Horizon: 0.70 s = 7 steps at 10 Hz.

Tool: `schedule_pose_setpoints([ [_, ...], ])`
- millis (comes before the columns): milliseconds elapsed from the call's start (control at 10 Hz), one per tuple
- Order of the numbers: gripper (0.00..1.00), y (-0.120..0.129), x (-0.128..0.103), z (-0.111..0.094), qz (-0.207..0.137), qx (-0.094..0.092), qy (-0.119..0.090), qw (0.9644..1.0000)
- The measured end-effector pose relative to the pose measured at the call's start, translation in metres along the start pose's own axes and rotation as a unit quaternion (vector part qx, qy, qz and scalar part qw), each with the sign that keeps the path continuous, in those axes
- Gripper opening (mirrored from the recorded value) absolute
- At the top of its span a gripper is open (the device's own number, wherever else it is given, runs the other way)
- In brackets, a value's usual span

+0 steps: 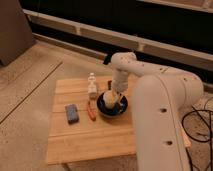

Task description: Place the ceramic cup in the ceramic bowl

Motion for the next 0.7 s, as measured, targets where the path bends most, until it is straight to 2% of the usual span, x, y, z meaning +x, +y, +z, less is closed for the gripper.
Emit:
schedule_pose_setpoints([
  [300, 0.75, 0.0057, -0.0038, -0.0010, -0.005, 0.004, -0.009, 0.9999],
  [700, 0.75, 0.0063, -0.0040, -0.0013, -0.007, 0.004, -0.009, 0.9999],
])
